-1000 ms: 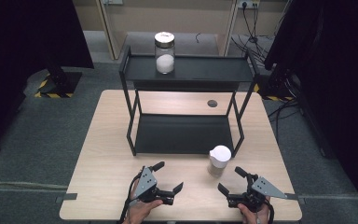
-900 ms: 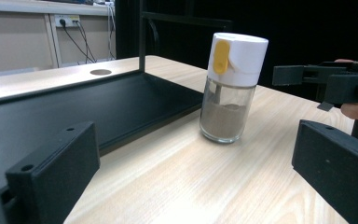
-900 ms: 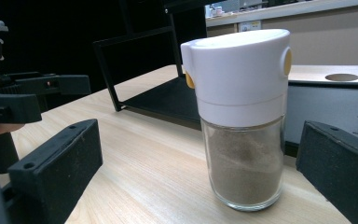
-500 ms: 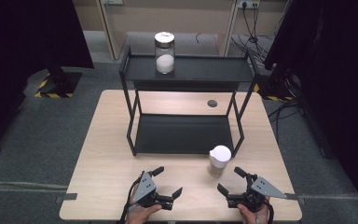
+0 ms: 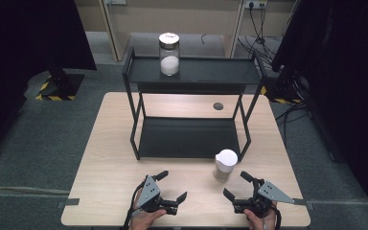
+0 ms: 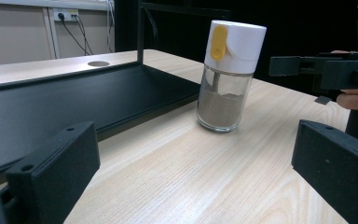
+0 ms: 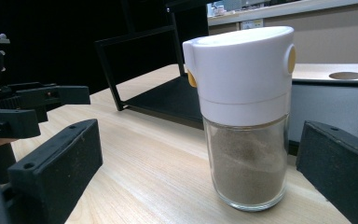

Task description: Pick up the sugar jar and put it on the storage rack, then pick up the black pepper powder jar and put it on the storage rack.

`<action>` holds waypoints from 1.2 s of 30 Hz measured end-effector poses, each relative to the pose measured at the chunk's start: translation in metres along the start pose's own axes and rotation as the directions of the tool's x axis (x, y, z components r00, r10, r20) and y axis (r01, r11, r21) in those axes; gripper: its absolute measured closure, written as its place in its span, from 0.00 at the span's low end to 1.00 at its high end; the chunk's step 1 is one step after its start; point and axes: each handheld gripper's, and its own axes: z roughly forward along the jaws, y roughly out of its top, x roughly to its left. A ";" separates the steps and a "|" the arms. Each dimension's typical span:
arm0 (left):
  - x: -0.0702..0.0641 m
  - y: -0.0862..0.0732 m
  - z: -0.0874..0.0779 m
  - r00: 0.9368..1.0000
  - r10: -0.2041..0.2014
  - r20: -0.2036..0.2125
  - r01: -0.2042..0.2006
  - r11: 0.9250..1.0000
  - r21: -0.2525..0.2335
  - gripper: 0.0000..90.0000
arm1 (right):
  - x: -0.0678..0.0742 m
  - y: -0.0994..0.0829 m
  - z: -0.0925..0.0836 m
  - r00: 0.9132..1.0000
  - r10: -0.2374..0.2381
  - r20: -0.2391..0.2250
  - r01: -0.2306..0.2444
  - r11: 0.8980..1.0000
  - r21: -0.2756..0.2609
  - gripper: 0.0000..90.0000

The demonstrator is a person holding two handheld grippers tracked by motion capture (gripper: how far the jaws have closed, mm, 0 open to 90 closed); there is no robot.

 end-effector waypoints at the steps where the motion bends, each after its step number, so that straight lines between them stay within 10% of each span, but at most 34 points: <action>1: 0.000 0.000 0.000 1.000 0.000 0.000 0.000 1.000 -0.001 0.00 | 0.000 0.000 0.000 1.000 -0.001 -0.001 0.001 1.000 0.001 0.01; 36: 0.003 -0.002 0.000 1.000 -0.023 -0.003 0.023 1.000 0.005 0.00 | 0.002 0.005 0.013 1.000 -0.029 0.004 0.029 0.999 0.012 0.01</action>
